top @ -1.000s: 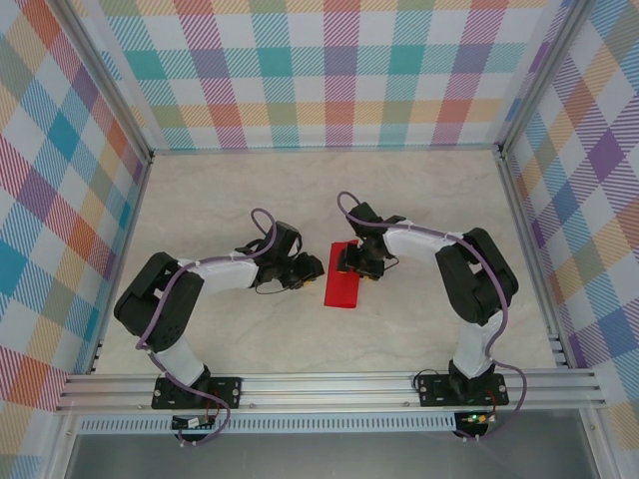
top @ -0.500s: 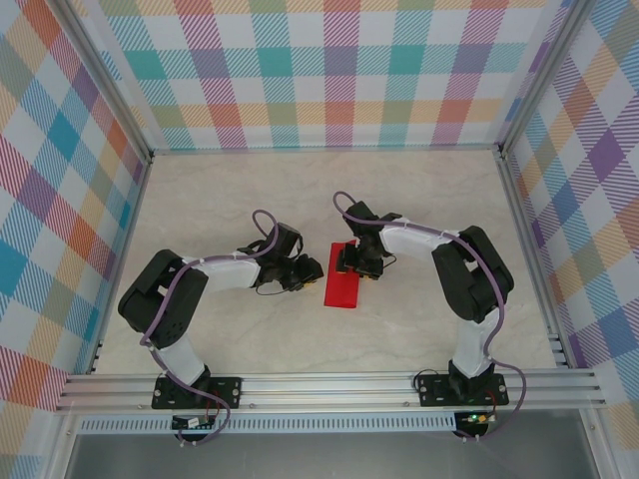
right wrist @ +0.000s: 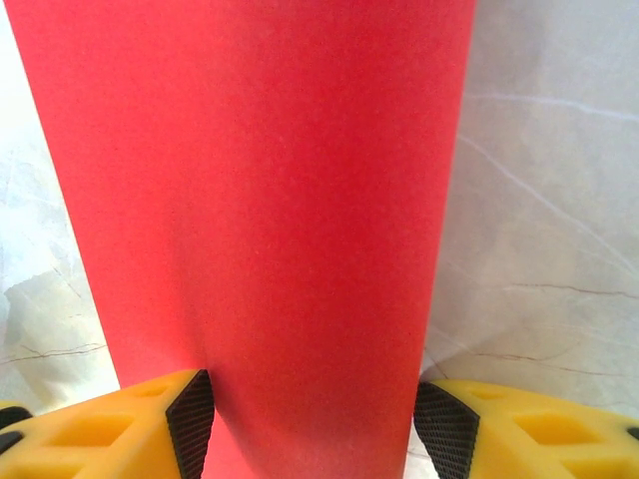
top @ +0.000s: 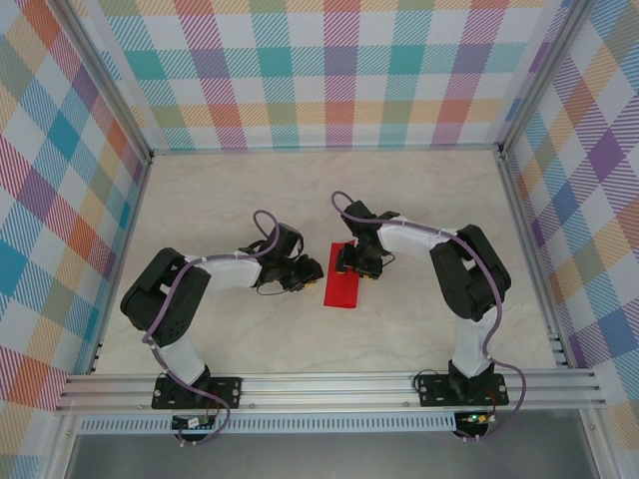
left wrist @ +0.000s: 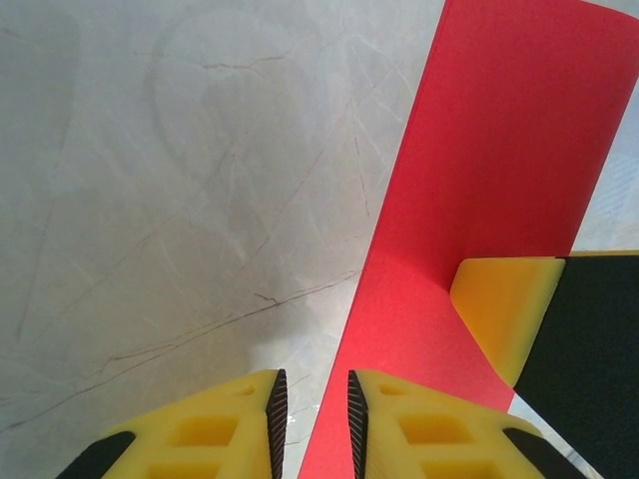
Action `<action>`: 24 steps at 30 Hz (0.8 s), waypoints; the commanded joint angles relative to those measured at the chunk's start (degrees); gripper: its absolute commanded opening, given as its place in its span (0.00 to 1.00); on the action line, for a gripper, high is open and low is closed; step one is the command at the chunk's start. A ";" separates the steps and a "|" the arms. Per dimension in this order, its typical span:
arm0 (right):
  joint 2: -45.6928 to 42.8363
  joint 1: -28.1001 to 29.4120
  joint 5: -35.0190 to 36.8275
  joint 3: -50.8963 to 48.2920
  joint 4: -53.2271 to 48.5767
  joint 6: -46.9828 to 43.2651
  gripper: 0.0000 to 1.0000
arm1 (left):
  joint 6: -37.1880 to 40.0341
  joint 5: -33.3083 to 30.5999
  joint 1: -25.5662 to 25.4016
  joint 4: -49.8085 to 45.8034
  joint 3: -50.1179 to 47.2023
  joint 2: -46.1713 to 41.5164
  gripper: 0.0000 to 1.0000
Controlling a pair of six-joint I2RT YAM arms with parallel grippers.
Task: Fold a paper plane with a square sheet of paper (pick it up from the middle)
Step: Hold the square sheet of paper at the center of the table.
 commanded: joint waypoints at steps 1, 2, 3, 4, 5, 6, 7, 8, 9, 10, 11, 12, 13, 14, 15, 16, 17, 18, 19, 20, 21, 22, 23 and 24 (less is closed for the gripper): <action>10.22 0.99 0.34 -4.58 5.34 -1.87 0.62 | -0.73 1.73 0.67 2.19 1.13 0.75 0.25; 10.33 0.99 0.24 -4.58 5.35 -1.97 0.62 | -0.81 1.92 0.67 2.45 1.12 0.90 0.25; 10.46 1.01 0.15 -4.58 5.42 -2.10 0.62 | -0.99 2.17 0.67 2.80 1.12 1.07 0.24; 10.59 1.00 0.01 -4.58 5.44 -2.26 0.62 | -0.97 2.47 0.67 3.09 1.15 1.21 0.24; 10.72 0.99 -0.06 -4.58 5.48 -2.31 0.62 | -1.07 2.63 0.67 3.40 1.19 1.40 0.23; 10.81 1.03 -0.10 -4.59 5.56 -2.42 0.62 | -1.11 2.87 0.67 3.67 1.13 1.57 0.23; 10.99 0.99 -0.19 -4.58 5.67 -2.46 0.62 | -1.30 3.02 0.67 3.87 1.18 1.80 0.23; 11.16 0.99 -0.30 -4.58 5.74 -2.57 0.63 | -1.45 3.35 0.67 4.17 1.17 1.99 0.23; 11.22 0.99 -0.49 -4.58 5.95 -2.80 0.63 | -1.55 3.46 0.67 4.34 1.12 2.20 0.23; 11.34 0.99 -0.63 -4.58 5.96 -2.83 0.63 | -1.73 3.44 0.67 4.47 1.04 2.36 0.22; 11.43 1.00 -0.63 -4.60 5.97 -2.83 0.63 | -1.76 3.36 0.67 4.54 1.01 2.35 0.22; 11.58 0.99 -0.57 -4.50 5.87 -2.92 0.63 | -1.79 3.29 0.67 4.54 0.93 2.40 0.22; 11.64 0.99 -0.58 -4.50 5.72 -2.92 0.63 | -1.81 3.35 0.67 4.63 0.78 2.33 0.22; 11.72 0.99 -0.52 -4.45 5.72 -2.94 0.63 | -1.85 3.42 0.67 4.67 0.78 2.35 0.22; 11.91 1.01 -0.43 -4.49 5.62 -2.84 0.63 | -1.81 3.51 0.67 4.69 0.85 2.31 0.22; 11.92 1.01 -0.41 -4.41 5.52 -2.87 0.63 | -1.86 3.60 0.67 4.76 0.75 2.35 0.22; 12.05 0.99 -0.26 -4.41 5.53 -2.66 0.63 | -1.79 3.70 0.67 4.85 0.79 2.35 0.21; 12.03 1.04 -0.14 -4.34 5.41 -2.54 0.63 | -1.75 3.78 0.67 4.85 0.70 2.28 0.21; 12.09 1.02 -0.07 -4.28 5.29 -2.44 0.63 | -1.78 3.97 0.67 4.85 0.69 2.38 0.21; 12.24 0.99 0.01 -4.11 5.13 -2.35 0.63 | -1.79 4.18 0.67 5.01 0.74 2.40 0.21; 12.36 1.00 0.04 -3.97 5.01 -2.22 0.63 | -1.84 4.56 0.67 5.31 0.69 2.48 0.20; 12.44 0.99 0.13 -3.84 4.95 -2.22 0.63 | -1.87 4.95 0.67 5.54 0.77 2.53 0.20; 12.58 0.99 0.12 -3.79 4.90 -2.22 0.63 | -1.90 5.40 0.67 5.88 0.71 2.67 0.19; 12.75 0.99 0.12 -3.70 4.81 -2.22 0.63 | -2.05 5.91 0.67 6.36 0.69 2.83 0.18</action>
